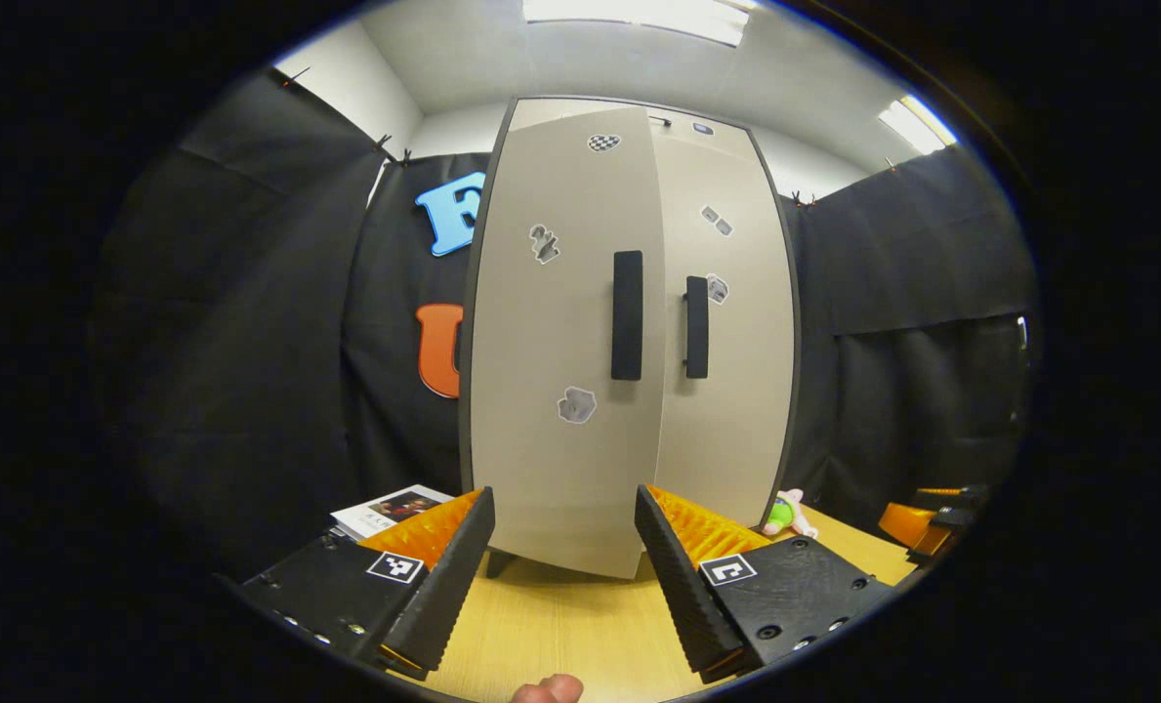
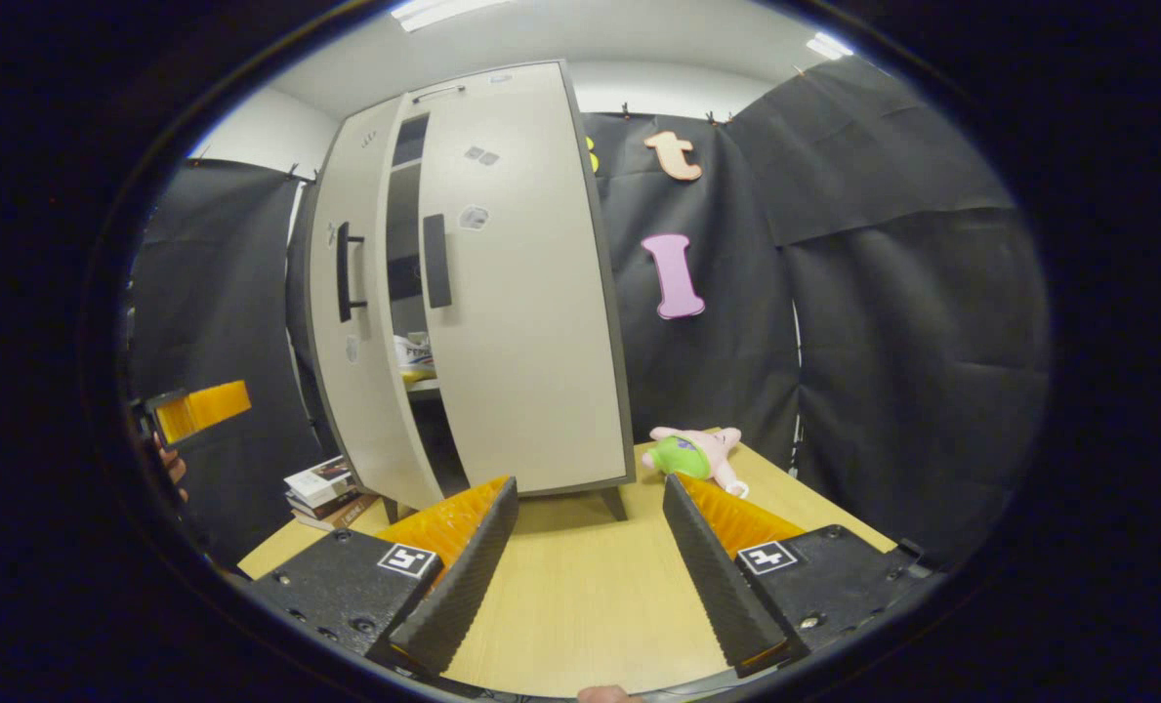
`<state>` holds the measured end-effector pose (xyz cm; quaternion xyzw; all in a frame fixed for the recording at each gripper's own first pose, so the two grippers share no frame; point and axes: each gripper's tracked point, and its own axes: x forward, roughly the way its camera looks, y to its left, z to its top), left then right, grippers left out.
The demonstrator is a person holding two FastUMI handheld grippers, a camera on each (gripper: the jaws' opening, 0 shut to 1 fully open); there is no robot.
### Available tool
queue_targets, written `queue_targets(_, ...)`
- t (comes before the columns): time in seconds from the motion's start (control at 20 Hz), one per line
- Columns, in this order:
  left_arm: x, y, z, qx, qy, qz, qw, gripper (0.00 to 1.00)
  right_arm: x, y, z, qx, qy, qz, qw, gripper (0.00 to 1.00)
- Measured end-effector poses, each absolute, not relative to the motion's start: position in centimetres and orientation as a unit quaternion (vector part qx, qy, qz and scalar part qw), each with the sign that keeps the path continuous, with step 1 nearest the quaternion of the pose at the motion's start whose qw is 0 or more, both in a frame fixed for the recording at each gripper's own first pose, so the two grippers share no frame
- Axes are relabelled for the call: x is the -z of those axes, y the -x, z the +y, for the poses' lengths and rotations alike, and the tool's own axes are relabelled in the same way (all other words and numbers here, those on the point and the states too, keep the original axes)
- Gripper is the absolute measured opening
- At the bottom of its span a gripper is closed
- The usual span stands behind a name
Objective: Grab one shoe with the right hand and put it into the shoe cabinet, grab the other shoe with the left hand and put it into the shoe cabinet; then close the right door with the right hand and the left door with the left hand.
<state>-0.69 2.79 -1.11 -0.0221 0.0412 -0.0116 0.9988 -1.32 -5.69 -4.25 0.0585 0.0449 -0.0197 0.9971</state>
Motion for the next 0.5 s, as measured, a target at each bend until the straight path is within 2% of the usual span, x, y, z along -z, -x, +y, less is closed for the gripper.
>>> queue_targets(0.05, 1.8, 1.5, 2.3, 0.013, 0.027, 0.043, 0.999, 0.87, 4.2, 1.6, -5.1, 0.014, -0.056, 0.042, 0.997, 0.93)
queue_targets(0.1, 2.5, 2.4, 1.5, 0.018, 0.034, 0.044, 0.998, 0.87, 4.3, 1.7, -4.3, 0.008, -0.053, 0.042, 0.998, 0.93)
queue_targets(0.15, 3.1, 3.2, 1.3, 0.019, 0.039, 0.047, 0.998, 0.88, 4.4, 2.0, -3.7, 0.002, -0.052, 0.042, 0.998, 0.97)
queue_targets(0.2, 3.6, 3.8, 1.3, 0.017, 0.040, 0.047, 0.998, 0.88, 4.6, 2.2, -3.0, -0.006, -0.051, 0.043, 0.998, 0.97)
queue_targets(0.25, 3.9, 4.4, 1.2, 0.017, 0.040, 0.047, 0.998, 0.88, 4.7, 2.4, -2.4, -0.012, -0.049, 0.044, 0.998, 0.93)
queue_targets(0.3, 4.3, 4.8, 1.0, 0.018, 0.040, 0.050, 0.998, 0.88, 4.8, 2.6, -1.9, -0.017, -0.044, 0.046, 0.998, 0.97)
queue_targets(0.4, 4.5, 5.3, 0.9, 0.019, 0.039, 0.050, 0.998, 0.88, 4.4, 2.9, -1.3, -0.025, -0.034, 0.043, 0.998, 0.97)
queue_targets(0.45, 4.7, 5.5, 1.1, 0.018, 0.041, 0.051, 0.998, 0.88, 4.1, 3.0, -1.0, -0.031, -0.031, 0.038, 0.998, 0.93)
queue_targets(0.5, 4.8, 5.4, 1.1, 0.019, 0.044, 0.053, 0.997, 0.88, 3.9, 3.1, -0.8, -0.034, -0.029, 0.035, 0.998, 0.97)
